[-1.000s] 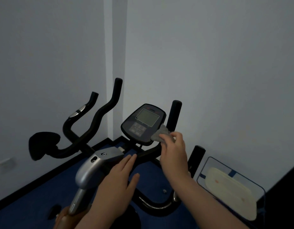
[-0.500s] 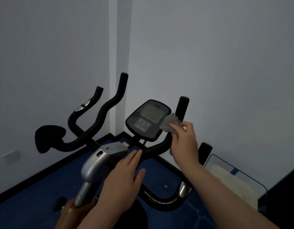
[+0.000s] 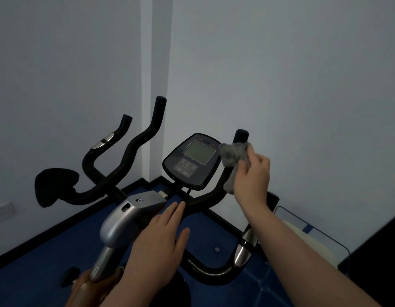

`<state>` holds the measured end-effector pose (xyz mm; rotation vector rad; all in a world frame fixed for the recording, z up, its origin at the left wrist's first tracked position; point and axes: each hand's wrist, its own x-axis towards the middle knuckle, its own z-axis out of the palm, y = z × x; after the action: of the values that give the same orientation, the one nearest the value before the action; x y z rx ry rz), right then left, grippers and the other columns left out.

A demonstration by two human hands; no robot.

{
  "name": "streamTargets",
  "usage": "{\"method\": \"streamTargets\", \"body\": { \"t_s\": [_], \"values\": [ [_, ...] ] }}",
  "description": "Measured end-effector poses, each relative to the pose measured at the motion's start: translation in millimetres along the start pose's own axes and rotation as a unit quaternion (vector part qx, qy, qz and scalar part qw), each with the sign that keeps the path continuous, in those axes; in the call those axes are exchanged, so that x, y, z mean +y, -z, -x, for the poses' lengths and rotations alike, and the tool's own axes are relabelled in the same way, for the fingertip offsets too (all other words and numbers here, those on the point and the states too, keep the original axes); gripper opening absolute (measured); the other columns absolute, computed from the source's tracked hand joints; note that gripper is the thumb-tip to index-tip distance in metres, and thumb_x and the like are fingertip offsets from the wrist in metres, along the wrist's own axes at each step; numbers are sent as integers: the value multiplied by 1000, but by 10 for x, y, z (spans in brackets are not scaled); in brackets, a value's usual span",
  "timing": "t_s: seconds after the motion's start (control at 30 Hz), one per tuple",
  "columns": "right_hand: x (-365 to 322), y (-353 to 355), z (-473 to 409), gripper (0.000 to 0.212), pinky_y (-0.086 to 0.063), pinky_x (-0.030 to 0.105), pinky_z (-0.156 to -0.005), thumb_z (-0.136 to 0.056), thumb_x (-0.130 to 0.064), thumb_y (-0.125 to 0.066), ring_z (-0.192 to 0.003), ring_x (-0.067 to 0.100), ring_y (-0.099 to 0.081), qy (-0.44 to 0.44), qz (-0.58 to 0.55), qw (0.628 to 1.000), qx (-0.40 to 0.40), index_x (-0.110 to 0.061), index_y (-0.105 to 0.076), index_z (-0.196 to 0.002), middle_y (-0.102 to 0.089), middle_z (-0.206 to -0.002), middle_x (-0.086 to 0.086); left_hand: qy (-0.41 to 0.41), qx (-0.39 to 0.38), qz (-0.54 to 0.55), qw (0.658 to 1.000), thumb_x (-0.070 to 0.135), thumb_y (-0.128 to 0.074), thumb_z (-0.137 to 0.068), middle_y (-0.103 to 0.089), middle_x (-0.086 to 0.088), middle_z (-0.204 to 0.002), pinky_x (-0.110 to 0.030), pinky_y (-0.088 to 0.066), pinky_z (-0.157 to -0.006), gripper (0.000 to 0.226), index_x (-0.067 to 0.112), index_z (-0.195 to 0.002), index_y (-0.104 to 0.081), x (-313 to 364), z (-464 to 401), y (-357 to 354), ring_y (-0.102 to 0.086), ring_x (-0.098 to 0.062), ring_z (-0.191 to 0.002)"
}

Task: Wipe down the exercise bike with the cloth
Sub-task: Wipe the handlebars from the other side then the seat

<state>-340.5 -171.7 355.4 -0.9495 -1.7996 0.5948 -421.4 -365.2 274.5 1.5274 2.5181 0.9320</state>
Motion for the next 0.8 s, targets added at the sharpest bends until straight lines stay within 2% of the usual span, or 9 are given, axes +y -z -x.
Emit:
{"method": "streamTargets", "body": {
  "t_s": [0.07, 0.13, 0.23, 0.33, 0.4, 0.5, 0.57, 0.7, 0.8],
  "values": [
    [-107, 21, -214, 48, -29, 2, -88, -100, -10, -47, -112, 10, -46, 18, -16, 999, 35, -14, -38, -147, -39, -131, 3, 0, 1, 0, 1000, 54, -29, -98, -5, 23, -159, -22, -36, -107, 63, 42, -152, 0, 1, -3, -2, -17, 0, -142],
    [-171, -28, -338, 47, -34, 15, -92, -101, -13, -45, -120, 17, -46, 12, 2, 1000, 26, -16, -37, -148, -40, -136, 4, 1, 1, 3, 1000, 54, -30, -98, -6, 24, -159, -22, -36, -108, 63, 42, -152, -1, 5, 0, 3, -17, 0, -142],
    [-101, -121, -160, 47, -38, 24, -86, -102, -15, -42, -111, 21, -50, -25, 28, 999, 0, -17, -35, -148, -47, -126, 7, 3, 1, 5, 1000, 53, -30, -98, -7, 24, -158, -22, -34, -108, 62, 42, -152, -2, 6, 0, 7, -17, 1, -142],
    [107, -69, 87, 35, -37, 21, -79, -101, -12, -43, -100, 21, -56, -45, 29, 997, -54, -13, -54, -134, -52, -110, 6, 3, -1, 3, 1000, 54, -30, -98, -6, 24, -159, -22, -34, -108, 63, 42, -153, -1, 7, -1, 5, -16, 1, -142],
    [99, 19, 5, 29, -39, 21, -82, -100, -10, -45, -102, 17, -57, -37, -3, 999, -27, -11, -61, -124, -57, -110, 6, -1, -2, -5, 1000, 54, -29, -98, -4, 25, -159, -20, -33, -107, 63, 42, -152, 1, 5, -7, 3, -14, 1, -142],
    [-120, 104, -283, 36, -36, 17, -91, -99, -9, -48, -108, 11, -49, 45, -14, 996, 70, -10, -55, -134, -53, -119, 1, -1, -1, -6, 1000, 54, -28, -99, -2, 25, -158, -18, -33, -106, 63, 42, -152, 3, 11, -11, 6, -13, 2, -142],
    [-255, 103, -425, 34, -34, 16, -83, -98, -9, -47, -111, 19, -49, 99, 42, 993, 39, -12, -57, -131, -53, -124, 1, 0, -2, -10, 1000, 54, -28, -99, -2, 25, -158, -18, -32, -105, 63, 42, -152, 4, 16, -8, 13, -12, 2, -142],
    [-193, 169, -390, 30, -45, 33, -74, -98, -7, -48, -103, 25, -47, 204, 201, 955, -70, -17, -63, -122, -50, -138, -4, 0, 1, -8, 1000, 53, -29, -99, -3, 25, -158, -18, -34, -105, 63, 42, -152, 3, 30, -8, 25, -14, 2, -142],
    [-72, 300, -256, 32, -52, 37, -78, -95, -5, -54, -102, 25, -50, 261, 175, 946, -80, -12, -64, -125, -54, -138, -1, -1, 6, -10, 1000, 54, -28, -99, -4, 26, -158, -17, -32, -105, 62, 43, -152, 1, 40, -3, 27, -14, 3, -142]
  ]
}}
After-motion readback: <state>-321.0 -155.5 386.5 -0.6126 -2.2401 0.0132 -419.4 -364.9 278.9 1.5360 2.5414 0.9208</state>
